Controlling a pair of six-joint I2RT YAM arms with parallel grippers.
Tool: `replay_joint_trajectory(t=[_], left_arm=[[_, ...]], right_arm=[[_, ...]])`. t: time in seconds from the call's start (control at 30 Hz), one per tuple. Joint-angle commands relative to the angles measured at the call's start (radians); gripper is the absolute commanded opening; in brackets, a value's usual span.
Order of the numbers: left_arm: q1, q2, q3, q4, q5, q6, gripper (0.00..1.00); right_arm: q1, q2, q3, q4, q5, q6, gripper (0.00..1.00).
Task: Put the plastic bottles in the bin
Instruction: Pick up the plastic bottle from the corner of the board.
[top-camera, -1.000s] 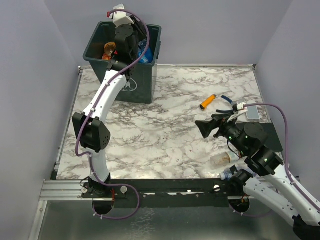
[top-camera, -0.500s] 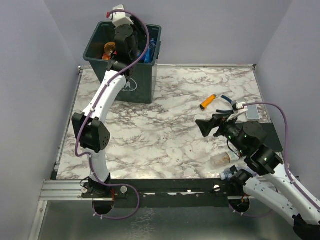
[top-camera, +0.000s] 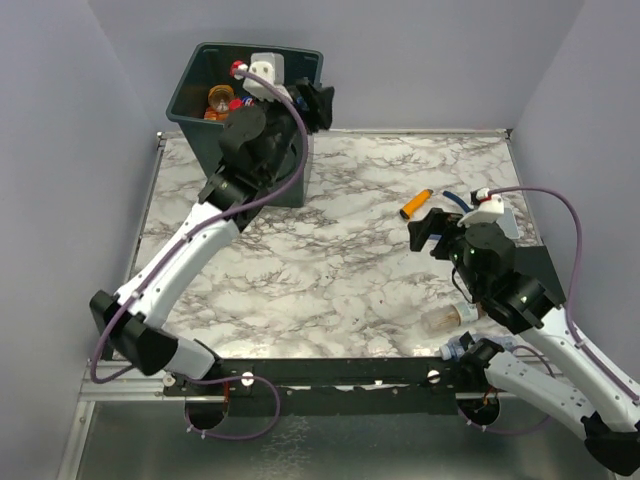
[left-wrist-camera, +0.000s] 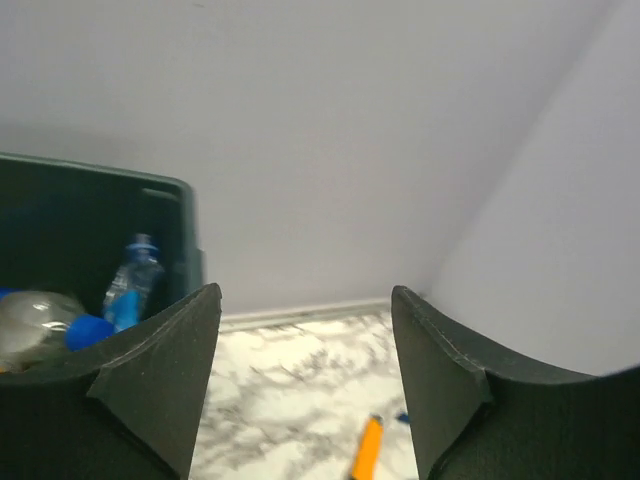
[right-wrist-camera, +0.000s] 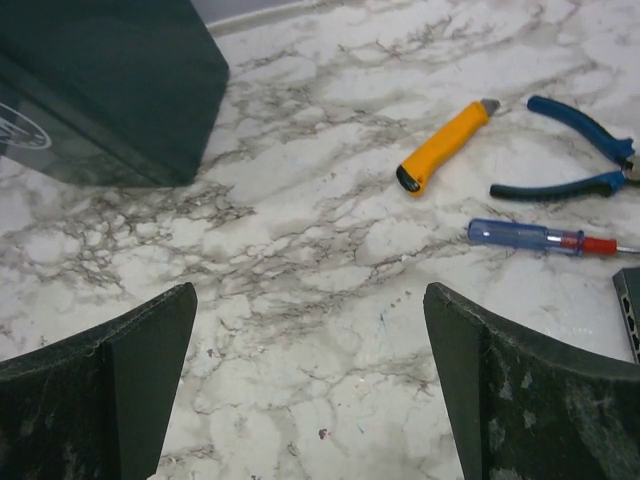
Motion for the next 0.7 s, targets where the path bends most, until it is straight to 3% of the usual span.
replay_joint_trajectory(t=[0.0, 0.13, 0.33, 0.43, 0.53, 0.67], left_arm=[[-0.109, -0.132, -0.177, 0.01, 0.151, 0.076, 0.72], [-0.174, -0.214, -0.353, 0.013, 0.296, 0.029, 0.79], [-0.277, -0.293, -0.614, 0.011, 0.252, -0.037, 0.99], [-0.369, -0.308, -0.703, 0.039, 0.186, -0.022, 0.99], [-0.465, -0.319, -0.839, 0.194, 0.114, 0.042, 0.99], [-0.514, -0.259, -0.924, 0.364, 0.168, 0.025, 0.99]], right_arm=[[0.002, 0.028, 0.002, -0.079, 0.083, 0.137, 1.0], [0.001, 0.063, -0.015, -0.071, 0.072, 0.214, 1.0], [-0.02, 0.136, -0.024, -0.076, -0.006, 0.347, 1.0], [-0.045, 0.128, -0.015, -0.069, -0.04, 0.379, 1.0], [-0.055, 0.093, -0.003, -0.064, -0.035, 0.386, 1.0], [-0.058, 0.06, 0.026, -0.089, -0.015, 0.381, 1.0]])
